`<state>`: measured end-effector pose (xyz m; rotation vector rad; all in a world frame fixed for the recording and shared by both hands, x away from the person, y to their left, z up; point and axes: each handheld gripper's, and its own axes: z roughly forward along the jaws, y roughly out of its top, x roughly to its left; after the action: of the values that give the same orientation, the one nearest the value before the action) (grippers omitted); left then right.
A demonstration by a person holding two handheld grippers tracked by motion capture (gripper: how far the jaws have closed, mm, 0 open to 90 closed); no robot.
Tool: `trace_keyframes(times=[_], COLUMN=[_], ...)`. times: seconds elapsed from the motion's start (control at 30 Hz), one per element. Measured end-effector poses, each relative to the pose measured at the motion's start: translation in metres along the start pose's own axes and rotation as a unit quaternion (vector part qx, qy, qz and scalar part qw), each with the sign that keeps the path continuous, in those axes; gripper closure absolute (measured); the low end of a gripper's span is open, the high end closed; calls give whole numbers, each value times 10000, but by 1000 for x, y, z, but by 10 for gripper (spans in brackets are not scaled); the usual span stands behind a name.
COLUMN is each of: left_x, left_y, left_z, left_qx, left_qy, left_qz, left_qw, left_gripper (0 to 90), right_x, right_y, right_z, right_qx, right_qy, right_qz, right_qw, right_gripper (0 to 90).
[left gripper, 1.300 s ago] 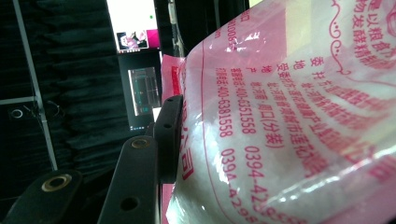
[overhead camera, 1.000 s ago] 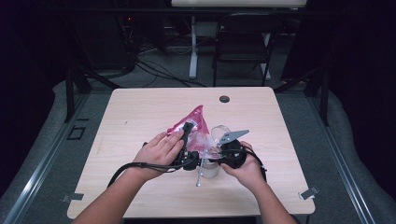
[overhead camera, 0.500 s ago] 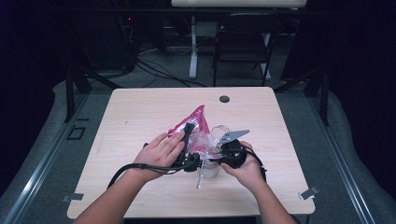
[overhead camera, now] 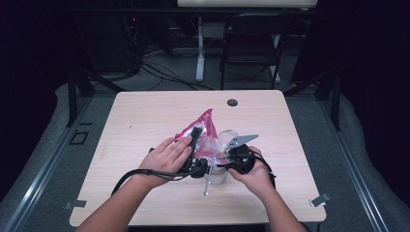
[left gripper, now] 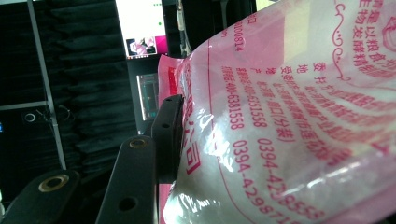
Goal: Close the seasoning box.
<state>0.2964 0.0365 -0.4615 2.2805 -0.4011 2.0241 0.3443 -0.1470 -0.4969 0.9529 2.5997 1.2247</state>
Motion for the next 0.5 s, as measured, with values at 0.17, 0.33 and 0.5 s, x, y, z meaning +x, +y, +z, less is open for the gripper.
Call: trace_keyframes(times=[0.17,0.33,0.5], left_x=[-1,-1,-1], left_y=[0,0,-1], left_z=[0,1,1], left_qx=[-27,-29,1], left_qy=[-12,-21,-69], left_qz=[-24,-27,-80], left_qw=[10000,10000,9999], left_gripper=[610,610,608], right_x=[0,0,0], right_y=[0,0,0], right_z=[1,2,3], right_qx=[23,33,49], right_qy=[22,46,38], right_qz=[0,2,17], right_qw=[10000,10000,10000], right_gripper=[900,900,900])
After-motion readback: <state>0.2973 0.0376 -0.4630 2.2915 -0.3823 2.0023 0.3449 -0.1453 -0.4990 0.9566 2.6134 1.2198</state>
